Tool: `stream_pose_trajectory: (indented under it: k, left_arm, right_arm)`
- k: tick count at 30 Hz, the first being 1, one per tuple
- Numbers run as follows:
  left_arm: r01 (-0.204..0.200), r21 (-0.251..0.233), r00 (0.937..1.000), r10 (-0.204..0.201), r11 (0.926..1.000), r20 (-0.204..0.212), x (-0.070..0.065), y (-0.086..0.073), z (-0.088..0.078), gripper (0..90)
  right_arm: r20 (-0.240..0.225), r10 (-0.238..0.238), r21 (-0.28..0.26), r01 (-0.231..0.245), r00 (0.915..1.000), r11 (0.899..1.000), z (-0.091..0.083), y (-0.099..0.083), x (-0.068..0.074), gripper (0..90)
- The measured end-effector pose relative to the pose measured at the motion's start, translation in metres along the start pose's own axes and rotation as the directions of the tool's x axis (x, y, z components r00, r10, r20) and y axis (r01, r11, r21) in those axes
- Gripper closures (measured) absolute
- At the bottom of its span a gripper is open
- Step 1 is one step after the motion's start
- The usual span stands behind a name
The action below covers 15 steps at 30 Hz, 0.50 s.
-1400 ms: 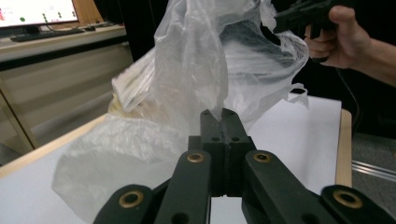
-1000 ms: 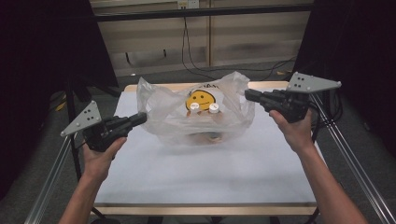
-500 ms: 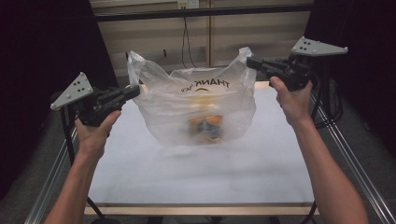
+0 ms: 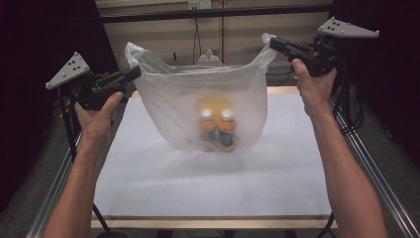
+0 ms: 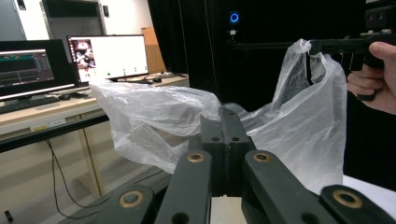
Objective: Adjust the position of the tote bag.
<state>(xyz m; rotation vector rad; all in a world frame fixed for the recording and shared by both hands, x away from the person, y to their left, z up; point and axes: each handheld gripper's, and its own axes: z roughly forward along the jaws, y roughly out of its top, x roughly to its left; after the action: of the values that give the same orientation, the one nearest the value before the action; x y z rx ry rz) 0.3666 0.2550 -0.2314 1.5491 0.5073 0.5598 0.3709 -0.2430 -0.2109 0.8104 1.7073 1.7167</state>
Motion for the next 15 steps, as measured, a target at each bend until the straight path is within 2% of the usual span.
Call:
stream_pose_trajectory:
  k: [6,10,13,14,15]
  left_arm:
    - [0.015,0.035,0.9996,-0.015,0.9993,0.024,-0.001,-0.014,0.006,89.7]
    - [0.015,0.052,0.9996,-0.016,0.9986,0.023,0.0,-0.022,0.008,87.0]
    - [0.034,0.055,0.9991,-0.036,0.9979,0.022,0.0,-0.029,0.01,82.8]
    - [0.027,0.063,0.9989,-0.029,0.9976,0.038,0.001,-0.029,0.01,86.0]
    - [0.029,0.054,0.9992,-0.03,0.9981,0.028,0.0,-0.03,0.01,88.7]
  right_arm:
    - [-0.031,-0.008,0.067,0.01,0.9995,0.998,0.004,-0.017,0.001,90.0]
    - [-0.04,-0.007,0.082,0.011,0.9992,0.997,0.005,-0.026,0.002,89.2]
    - [-0.047,-0.005,0.08,0.009,0.9989,0.997,0.003,-0.032,0.003,84.7]
    - [-0.049,-0.004,0.078,0.007,0.9988,0.997,0.002,-0.032,0.003,86.8]
    - [-0.05,-0.011,0.079,0.015,0.9987,0.997,0.002,-0.032,0.004,87.7]
